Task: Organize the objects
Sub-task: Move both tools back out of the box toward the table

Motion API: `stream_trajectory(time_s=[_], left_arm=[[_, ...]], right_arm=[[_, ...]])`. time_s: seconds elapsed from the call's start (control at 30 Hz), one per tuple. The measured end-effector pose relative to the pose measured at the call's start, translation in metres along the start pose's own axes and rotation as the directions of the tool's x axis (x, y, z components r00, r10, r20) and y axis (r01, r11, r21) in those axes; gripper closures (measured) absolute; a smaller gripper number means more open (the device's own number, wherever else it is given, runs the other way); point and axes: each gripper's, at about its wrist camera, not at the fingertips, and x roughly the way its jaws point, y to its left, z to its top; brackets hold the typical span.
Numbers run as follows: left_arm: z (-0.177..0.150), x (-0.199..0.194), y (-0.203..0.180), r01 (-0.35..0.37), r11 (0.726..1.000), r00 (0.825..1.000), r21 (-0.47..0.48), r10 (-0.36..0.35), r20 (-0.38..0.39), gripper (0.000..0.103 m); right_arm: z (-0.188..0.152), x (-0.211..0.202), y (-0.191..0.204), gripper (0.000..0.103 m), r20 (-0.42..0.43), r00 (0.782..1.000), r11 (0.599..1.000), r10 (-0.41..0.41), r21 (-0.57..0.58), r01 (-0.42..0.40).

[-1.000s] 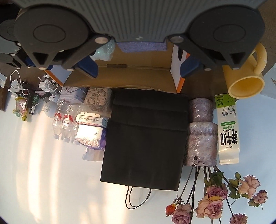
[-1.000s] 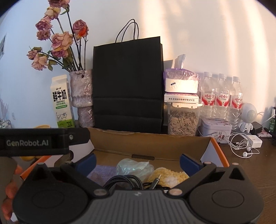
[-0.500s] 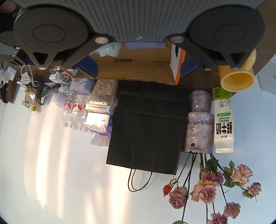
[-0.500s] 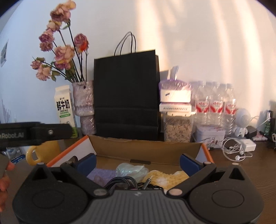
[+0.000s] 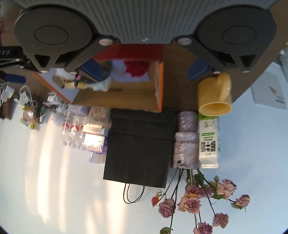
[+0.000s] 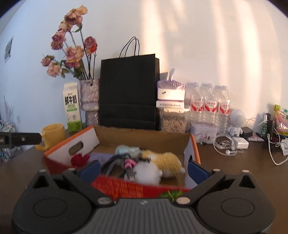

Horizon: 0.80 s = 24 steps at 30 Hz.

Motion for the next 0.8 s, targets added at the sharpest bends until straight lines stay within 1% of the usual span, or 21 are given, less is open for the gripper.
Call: stream_trajectory(time_s=[0.2,0.3,0.4,0.57,0.63,0.7,0.8], left_arm=[[-0.021,-0.026,0.014,-0.032,0.999,0.999,0.033,0.033,-0.039,0.000],[-0.033,-0.037,0.022,-0.052,0.998,0.996,0.034,0.054,-0.067,0.000],[-0.045,-0.044,0.030,-0.069,0.997,0.992,0.026,0.072,-0.101,0.000],[-0.063,-0.054,0.042,-0.094,0.996,0.983,-0.007,0.092,-0.156,0.000],[-0.067,-0.058,0.044,-0.099,0.995,0.982,-0.021,0.094,-0.165,0.000],[-0.069,-0.062,0.044,-0.103,0.994,0.981,-0.031,0.096,-0.167,0.000],[-0.071,-0.070,0.042,-0.097,0.995,0.982,-0.036,0.090,-0.167,0.000]], right_arm=[[-0.025,-0.028,0.001,0.000,-0.054,0.998,0.998,-0.009,-0.055,0.006],[-0.041,-0.038,-0.001,0.000,-0.094,0.995,0.997,-0.021,-0.077,0.014],[-0.054,-0.045,-0.006,0.000,-0.138,0.990,0.997,-0.023,-0.074,0.013],[-0.070,-0.048,-0.016,0.000,-0.226,0.974,0.999,-0.002,-0.048,-0.009],[-0.075,-0.045,-0.019,0.000,-0.258,0.966,0.999,0.015,-0.029,-0.024],[-0.079,-0.042,-0.020,0.000,-0.274,0.961,0.999,0.029,-0.016,-0.035],[-0.082,-0.037,-0.018,0.000,-0.289,0.957,0.999,0.025,-0.022,-0.033]])
